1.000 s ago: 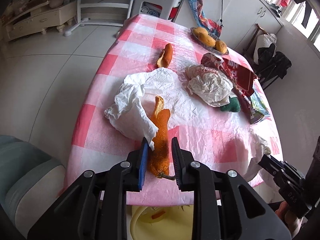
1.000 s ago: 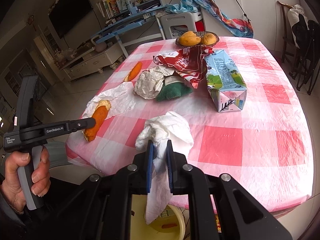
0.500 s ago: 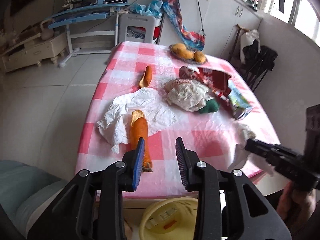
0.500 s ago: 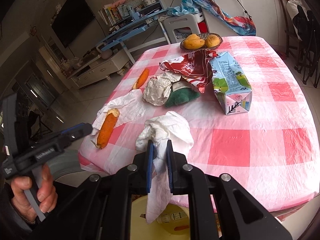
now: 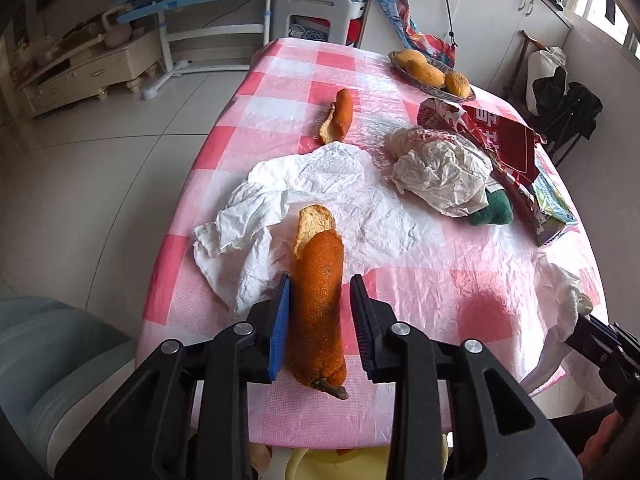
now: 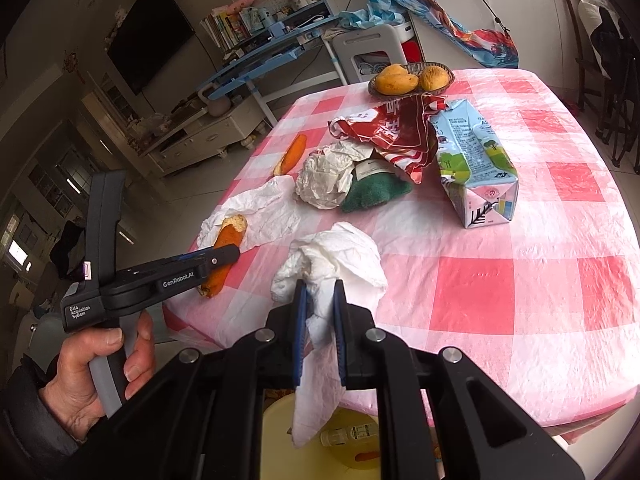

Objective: Collect trash
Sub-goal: 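Carry the tissue in the right tool and bread stick in the left toward the bucket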

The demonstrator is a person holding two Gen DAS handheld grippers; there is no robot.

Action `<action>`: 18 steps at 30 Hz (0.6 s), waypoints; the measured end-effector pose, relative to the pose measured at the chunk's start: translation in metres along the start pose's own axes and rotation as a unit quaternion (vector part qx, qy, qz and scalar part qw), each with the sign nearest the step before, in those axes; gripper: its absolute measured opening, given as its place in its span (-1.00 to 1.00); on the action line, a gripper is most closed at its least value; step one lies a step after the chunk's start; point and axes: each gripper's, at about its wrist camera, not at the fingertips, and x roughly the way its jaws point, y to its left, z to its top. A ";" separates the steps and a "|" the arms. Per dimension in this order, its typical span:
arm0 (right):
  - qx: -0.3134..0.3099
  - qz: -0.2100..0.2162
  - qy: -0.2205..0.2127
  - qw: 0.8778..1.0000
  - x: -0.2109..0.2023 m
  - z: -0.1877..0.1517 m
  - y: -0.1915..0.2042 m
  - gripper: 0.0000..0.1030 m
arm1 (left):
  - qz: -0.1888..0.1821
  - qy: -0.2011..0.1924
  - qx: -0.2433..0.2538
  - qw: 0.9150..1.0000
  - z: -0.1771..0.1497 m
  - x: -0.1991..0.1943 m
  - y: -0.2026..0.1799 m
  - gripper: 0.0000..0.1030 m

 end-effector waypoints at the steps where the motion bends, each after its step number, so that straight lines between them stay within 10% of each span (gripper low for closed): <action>1: 0.000 -0.001 0.001 1.000 0.000 0.000 -0.001 -0.74 | -0.004 0.001 0.011 1.000 -0.001 0.000 -0.004 -0.59; 18: 0.010 -0.001 -0.010 1.000 -0.010 -0.002 -0.004 -0.74 | -0.061 -0.032 0.024 0.997 -0.012 -0.039 -0.012 -0.65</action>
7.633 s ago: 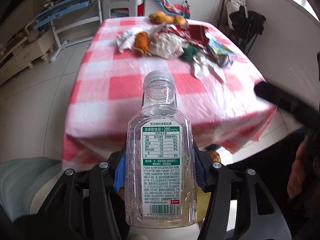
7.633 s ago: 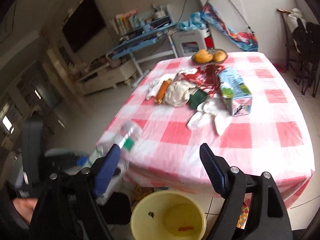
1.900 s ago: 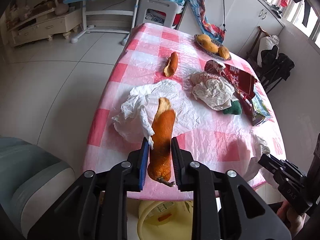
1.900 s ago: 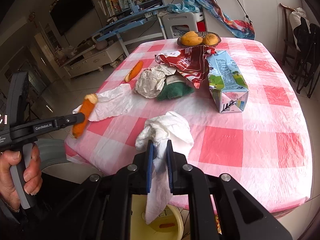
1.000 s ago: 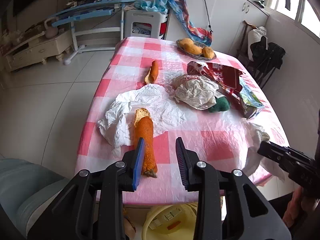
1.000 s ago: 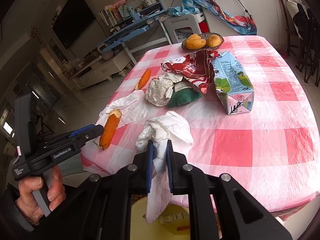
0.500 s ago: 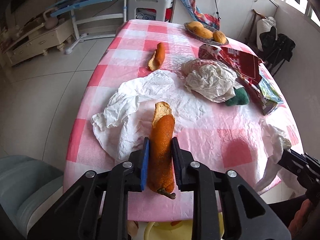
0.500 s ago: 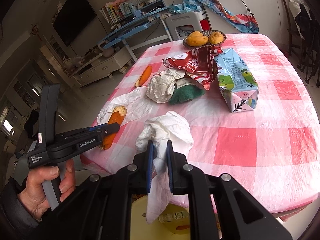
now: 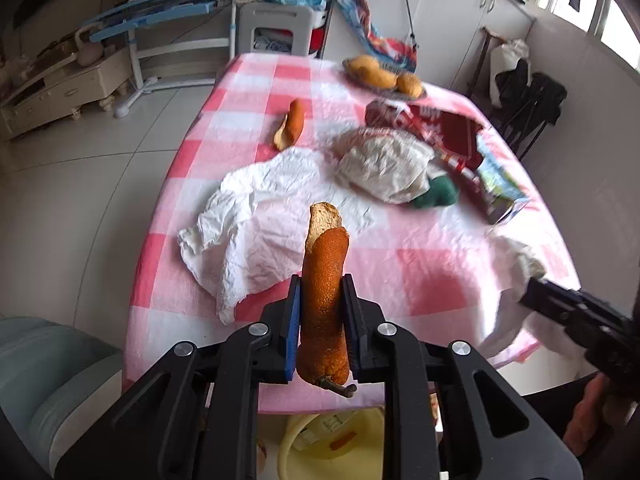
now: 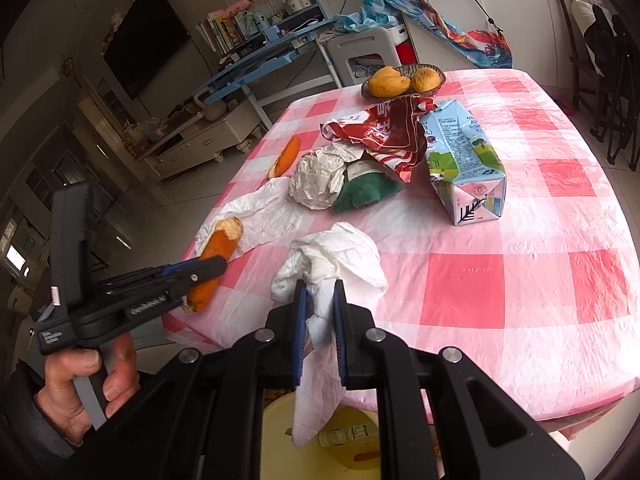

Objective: Collect trash
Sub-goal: 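Carry the tissue in the right tool and bread stick in the left toward the bucket, then open the right tool over the bucket while the left releases the bread stick into it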

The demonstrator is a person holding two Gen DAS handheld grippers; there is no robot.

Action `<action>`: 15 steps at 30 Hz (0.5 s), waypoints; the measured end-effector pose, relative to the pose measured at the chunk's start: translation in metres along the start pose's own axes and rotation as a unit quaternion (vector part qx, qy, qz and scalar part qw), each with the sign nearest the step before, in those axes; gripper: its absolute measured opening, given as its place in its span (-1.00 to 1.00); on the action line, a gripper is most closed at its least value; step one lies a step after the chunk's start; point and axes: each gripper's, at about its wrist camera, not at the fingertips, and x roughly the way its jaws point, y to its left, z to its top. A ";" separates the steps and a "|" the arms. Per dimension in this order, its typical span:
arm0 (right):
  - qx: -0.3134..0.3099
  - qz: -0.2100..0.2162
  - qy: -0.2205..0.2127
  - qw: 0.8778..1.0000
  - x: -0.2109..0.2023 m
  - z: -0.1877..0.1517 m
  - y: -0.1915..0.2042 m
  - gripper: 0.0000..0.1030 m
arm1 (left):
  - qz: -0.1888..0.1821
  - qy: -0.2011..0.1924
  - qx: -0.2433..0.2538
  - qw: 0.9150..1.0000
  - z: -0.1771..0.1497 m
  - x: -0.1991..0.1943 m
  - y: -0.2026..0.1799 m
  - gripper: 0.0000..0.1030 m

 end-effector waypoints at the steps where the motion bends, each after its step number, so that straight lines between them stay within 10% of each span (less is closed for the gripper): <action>1: 0.001 0.002 -0.001 1.000 -0.001 -0.001 0.000 -0.74 | -0.013 -0.016 -0.004 1.000 0.000 -0.011 0.000 -0.65; 15: -0.031 0.047 0.028 0.998 -0.011 -0.039 0.034 -0.73 | -0.011 -0.073 0.033 0.997 -0.044 -0.078 -0.016 -0.64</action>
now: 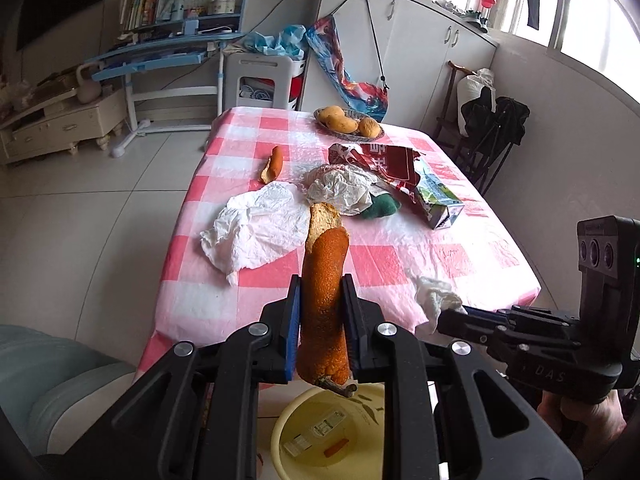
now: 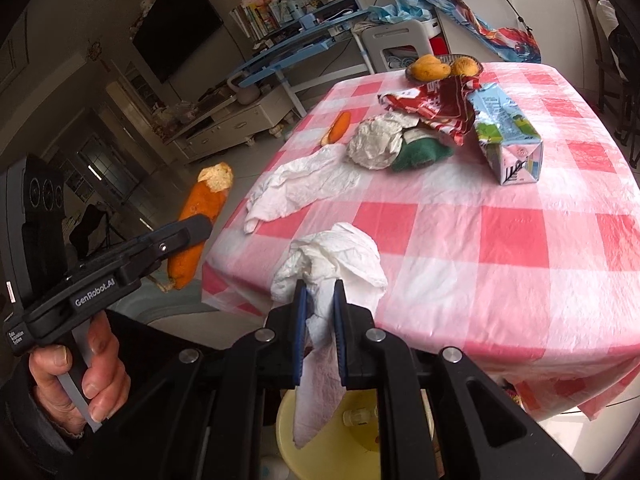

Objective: Collect trash
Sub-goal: 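Open the right tool over the bucket while the left releases the bread stick into it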

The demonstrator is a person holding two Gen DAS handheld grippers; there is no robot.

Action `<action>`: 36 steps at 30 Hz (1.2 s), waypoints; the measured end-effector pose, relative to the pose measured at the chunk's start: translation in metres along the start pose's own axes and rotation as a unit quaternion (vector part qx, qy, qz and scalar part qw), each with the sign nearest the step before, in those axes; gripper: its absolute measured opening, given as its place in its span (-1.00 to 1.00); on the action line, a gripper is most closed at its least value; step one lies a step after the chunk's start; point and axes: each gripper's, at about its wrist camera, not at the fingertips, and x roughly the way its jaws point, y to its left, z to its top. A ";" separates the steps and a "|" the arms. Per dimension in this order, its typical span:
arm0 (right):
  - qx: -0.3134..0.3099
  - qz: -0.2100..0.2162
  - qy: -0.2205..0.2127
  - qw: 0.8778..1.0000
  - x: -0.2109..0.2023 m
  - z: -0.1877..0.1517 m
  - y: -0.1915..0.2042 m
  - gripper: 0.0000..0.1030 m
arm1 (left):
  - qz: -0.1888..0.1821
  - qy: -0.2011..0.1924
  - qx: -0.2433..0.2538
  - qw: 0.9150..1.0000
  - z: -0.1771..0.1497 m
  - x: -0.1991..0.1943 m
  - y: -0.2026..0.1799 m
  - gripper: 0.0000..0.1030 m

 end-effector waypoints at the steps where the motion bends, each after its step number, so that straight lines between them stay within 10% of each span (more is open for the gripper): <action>1: -0.004 0.003 0.010 1.000 0.002 -0.006 0.004 -0.73 | 0.002 0.000 0.004 1.000 -0.003 -0.002 -0.001 -0.64; 12: -0.036 0.000 0.120 0.992 0.034 -0.059 0.035 -0.69 | -0.001 -0.009 0.009 1.000 -0.021 -0.021 -0.006 -0.64; 16: -0.029 -0.016 0.122 0.992 0.035 -0.061 0.031 -0.31 | -0.003 -0.007 0.009 1.000 -0.024 -0.023 -0.006 -0.64; 36: 0.080 -0.058 -0.076 0.992 -0.026 -0.035 -0.008 0.28 | -0.017 0.100 0.091 0.991 -0.077 -0.003 -0.052 -0.43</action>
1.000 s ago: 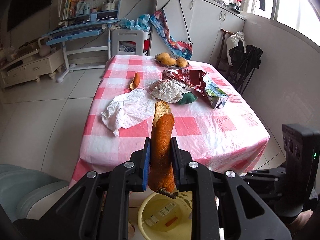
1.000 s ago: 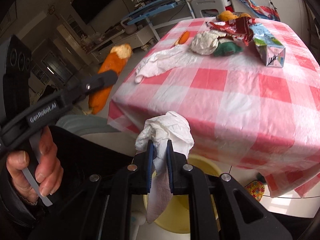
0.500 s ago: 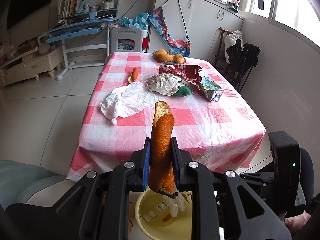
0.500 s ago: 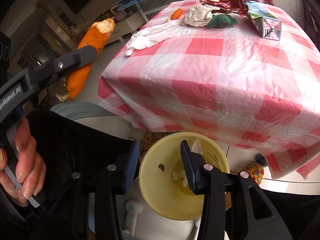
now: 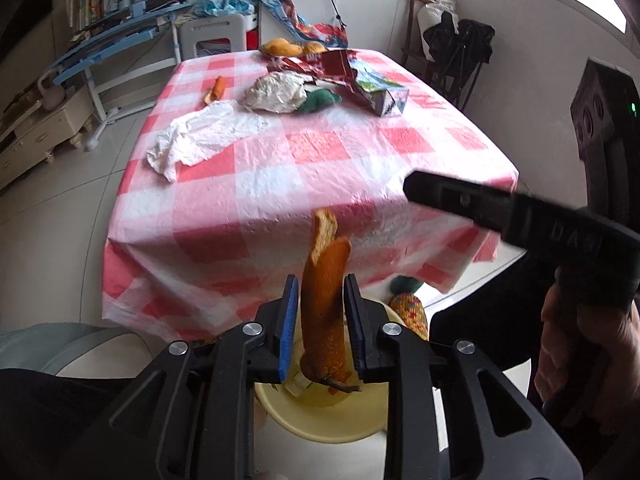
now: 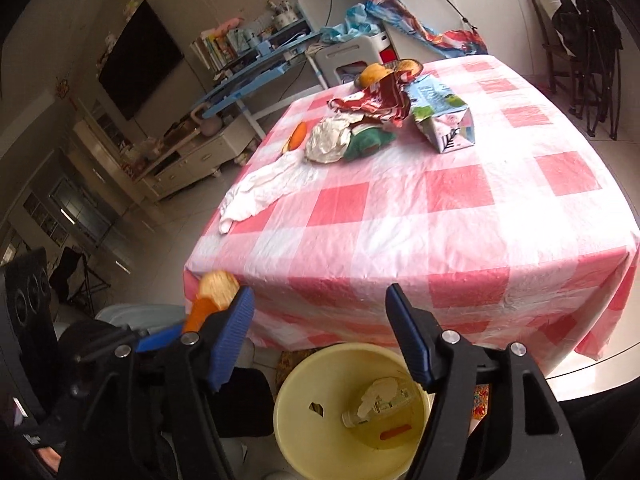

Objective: Collect trash
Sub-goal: 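Open the right tool over the bucket while the left releases the bread stick into it, then move both tools back from the bucket to the table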

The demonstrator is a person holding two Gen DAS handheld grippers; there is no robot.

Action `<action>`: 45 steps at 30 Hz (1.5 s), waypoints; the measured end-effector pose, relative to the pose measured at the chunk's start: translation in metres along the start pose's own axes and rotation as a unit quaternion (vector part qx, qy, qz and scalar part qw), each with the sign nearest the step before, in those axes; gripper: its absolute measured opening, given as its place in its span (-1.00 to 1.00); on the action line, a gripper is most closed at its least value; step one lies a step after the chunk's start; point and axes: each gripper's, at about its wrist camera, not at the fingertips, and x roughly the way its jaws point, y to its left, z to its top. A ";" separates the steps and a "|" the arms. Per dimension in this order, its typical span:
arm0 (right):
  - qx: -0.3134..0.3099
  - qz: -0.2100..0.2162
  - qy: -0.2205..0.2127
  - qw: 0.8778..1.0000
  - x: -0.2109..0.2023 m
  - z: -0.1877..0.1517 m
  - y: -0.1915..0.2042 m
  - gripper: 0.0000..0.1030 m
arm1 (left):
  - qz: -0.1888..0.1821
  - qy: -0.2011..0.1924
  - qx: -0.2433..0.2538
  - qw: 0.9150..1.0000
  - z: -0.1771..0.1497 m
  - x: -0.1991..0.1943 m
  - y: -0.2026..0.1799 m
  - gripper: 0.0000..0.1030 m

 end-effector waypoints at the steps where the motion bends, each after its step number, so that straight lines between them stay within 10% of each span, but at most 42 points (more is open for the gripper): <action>1: 0.006 -0.001 -0.004 1.000 -0.001 0.002 -0.002 0.29 | 0.005 0.003 0.008 1.000 -0.001 0.001 -0.004 -0.19; 13: 0.020 -0.006 -0.015 1.000 -0.003 0.005 -0.008 0.32 | 0.074 -0.057 -0.012 0.996 0.004 -0.016 0.008 0.37; 31: 0.011 -0.007 -0.007 1.000 0.000 0.003 -0.005 0.34 | 0.101 -0.076 -0.038 0.991 0.008 -0.018 0.019 0.44; 45: -0.018 -0.007 0.004 1.000 0.005 0.000 0.005 0.34 | 0.091 -0.093 -0.231 0.964 0.002 -0.029 0.091 0.51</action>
